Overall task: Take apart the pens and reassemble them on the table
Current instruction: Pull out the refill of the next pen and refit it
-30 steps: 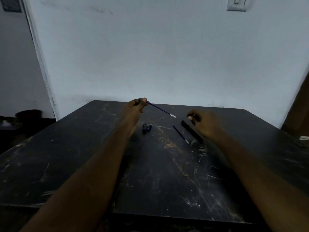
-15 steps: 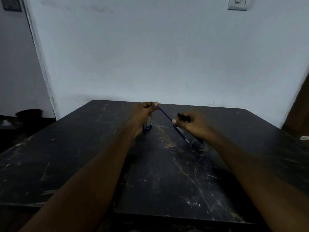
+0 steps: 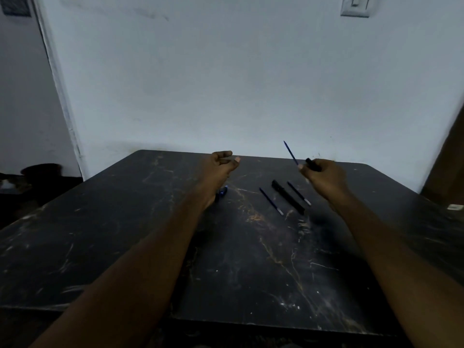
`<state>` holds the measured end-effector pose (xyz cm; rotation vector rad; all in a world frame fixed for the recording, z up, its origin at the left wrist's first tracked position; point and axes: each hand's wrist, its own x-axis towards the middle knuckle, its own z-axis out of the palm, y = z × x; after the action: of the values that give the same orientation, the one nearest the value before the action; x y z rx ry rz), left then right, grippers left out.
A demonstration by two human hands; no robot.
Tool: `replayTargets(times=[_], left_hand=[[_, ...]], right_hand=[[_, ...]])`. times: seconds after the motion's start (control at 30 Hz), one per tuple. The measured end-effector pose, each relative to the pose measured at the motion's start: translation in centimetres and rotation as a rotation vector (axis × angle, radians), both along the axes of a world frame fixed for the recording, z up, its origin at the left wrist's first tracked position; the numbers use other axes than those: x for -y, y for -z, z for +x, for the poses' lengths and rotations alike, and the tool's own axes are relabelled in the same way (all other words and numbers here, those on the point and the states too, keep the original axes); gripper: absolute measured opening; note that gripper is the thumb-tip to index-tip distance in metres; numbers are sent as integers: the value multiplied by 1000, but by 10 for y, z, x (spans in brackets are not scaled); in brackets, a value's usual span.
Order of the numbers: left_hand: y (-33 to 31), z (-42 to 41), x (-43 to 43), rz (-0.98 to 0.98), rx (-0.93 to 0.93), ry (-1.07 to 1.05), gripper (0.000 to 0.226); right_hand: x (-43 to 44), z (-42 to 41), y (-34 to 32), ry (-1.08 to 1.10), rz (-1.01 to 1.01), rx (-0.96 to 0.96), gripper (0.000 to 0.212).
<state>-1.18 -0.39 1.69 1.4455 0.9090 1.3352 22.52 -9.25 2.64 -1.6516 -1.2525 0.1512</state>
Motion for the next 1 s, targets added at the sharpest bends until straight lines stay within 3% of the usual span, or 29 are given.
replayTargets(times=[0.17,0.47,0.77,1.0], left_hand=[[3,0,-1,-6,-1,16,31],[7,3,-2,3,-23,-10,18],[9,4,-1,9,-42,-10,8],[9,2,-3,-2,-42,-18,13]], right_hand=[[-11,25,16,132,-202,226,36],[-19,35,33,199,-349,257,30],[-26,39,35,181,-291,243,35],[-22,12,25,56,-170,312,23]])
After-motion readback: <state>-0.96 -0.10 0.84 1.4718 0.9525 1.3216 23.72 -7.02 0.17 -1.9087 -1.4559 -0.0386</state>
